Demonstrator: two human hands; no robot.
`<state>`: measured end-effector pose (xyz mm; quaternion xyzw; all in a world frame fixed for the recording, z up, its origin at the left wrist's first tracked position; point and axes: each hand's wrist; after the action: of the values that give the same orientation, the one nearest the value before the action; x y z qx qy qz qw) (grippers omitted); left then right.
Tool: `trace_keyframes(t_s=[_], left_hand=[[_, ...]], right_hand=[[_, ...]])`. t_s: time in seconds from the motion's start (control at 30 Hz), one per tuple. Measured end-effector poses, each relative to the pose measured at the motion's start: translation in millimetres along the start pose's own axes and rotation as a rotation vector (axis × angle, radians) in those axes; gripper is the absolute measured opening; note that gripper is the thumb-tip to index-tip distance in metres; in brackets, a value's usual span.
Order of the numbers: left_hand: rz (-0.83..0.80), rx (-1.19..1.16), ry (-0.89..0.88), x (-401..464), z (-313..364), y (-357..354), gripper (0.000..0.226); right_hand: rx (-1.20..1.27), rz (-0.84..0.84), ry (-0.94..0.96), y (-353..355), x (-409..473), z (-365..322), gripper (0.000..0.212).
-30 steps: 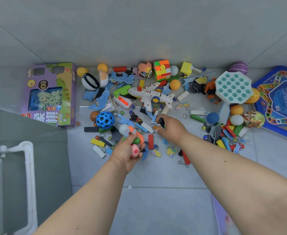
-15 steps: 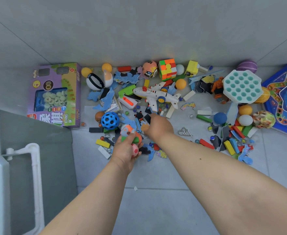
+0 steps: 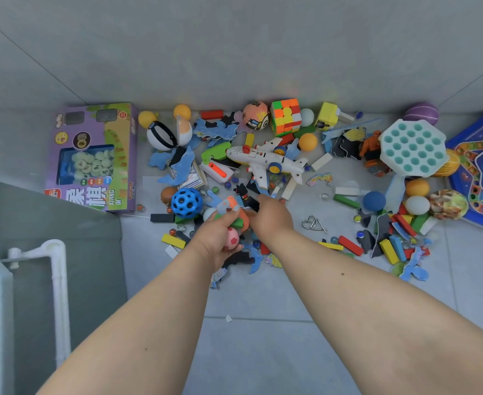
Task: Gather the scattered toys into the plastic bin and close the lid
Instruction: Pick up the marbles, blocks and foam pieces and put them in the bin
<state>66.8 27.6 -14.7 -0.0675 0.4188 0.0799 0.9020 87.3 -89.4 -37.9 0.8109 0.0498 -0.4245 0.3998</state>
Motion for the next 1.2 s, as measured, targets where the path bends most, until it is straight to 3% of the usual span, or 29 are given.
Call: trace_keyframes(t_s=[0.17,0.37,0.57,0.7,0.9,1.03,1.2], left_hand=[[-0.032,-0.033,0.006,3,-1,0,0.029],[-0.027,-0.045,0.012,1,0,-1,0.029],[0.002,-0.096,0.041,-1,1,-8,0.033],[0.037,-0.179,0.055,-2,0,-9,0.038],[0.052,-0.223,0.043,-10,7,-13,0.028],[0.043,-0.226,0.024,-23,10,-12,0.033],[0.023,-0.253,-0.036,-52,31,-7,0.042]], right_hand=[[0.068,0.046,0.057,6,-4,9,0.043],[0.054,0.001,-0.073,8,-4,11,0.035],[0.137,-0.158,-0.066,6,1,6,0.008],[0.126,-0.181,-0.084,9,1,5,0.021],[0.193,-0.185,-0.027,6,-11,6,0.006],[0.143,-0.189,0.026,12,-21,6,0.018],[0.150,-0.228,0.130,38,-43,-6,0.013]])
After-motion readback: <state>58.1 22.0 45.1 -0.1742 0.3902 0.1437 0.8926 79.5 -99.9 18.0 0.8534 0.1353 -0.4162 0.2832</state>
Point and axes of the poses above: each hand's wrist, its own x-axis towards the middle knuckle, its own y-axis out of the back of the hand, z = x × y, and after that the axes turned 15 degrees about -y, right-handed
